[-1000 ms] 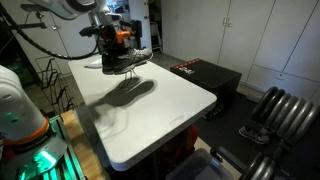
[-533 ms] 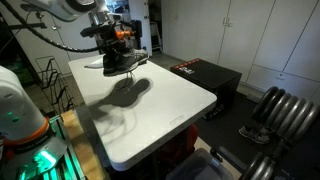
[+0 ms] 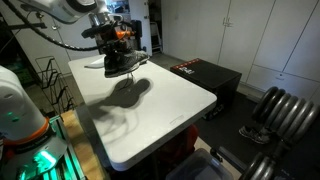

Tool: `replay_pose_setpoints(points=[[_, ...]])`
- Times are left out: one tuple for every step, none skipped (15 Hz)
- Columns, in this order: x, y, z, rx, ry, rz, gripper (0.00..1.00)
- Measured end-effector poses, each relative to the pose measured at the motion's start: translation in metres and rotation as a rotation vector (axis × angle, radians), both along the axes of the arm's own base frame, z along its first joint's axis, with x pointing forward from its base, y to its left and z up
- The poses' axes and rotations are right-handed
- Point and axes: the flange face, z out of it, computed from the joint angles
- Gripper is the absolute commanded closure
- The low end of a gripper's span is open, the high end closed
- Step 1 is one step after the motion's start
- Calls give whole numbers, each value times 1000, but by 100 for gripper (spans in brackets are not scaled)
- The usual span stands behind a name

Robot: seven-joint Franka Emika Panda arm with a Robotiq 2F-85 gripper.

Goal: Pick up both sneakers and turn them ninety degrees anticlockwise, put the sneakers back on the table

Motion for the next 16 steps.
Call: replay_pose_setpoints(points=[[0,-1,-2,-35,6,39,95],[0,-2,-5,-59,14,83,95],[1,-3,-9,-79,16,132,95],[2,-5,-15,-92,11,179,95],[4,-7,-21,-98,-2,228,95],[5,-9,-26,-97,-20,273,95],[6,-11,-31,-91,-42,315,95],[8,-12,-34,-79,-71,354,95],[9,-14,-35,-65,-105,391,95],[11,-15,-37,-47,-138,424,95],[13,-16,-37,-27,-168,457,95],[15,-17,-39,0,-186,487,95],[17,-17,-42,29,-184,514,95],[18,-17,-46,59,-171,539,95],[19,-16,-50,87,-156,565,95],[19,-15,-54,109,-138,588,95]])
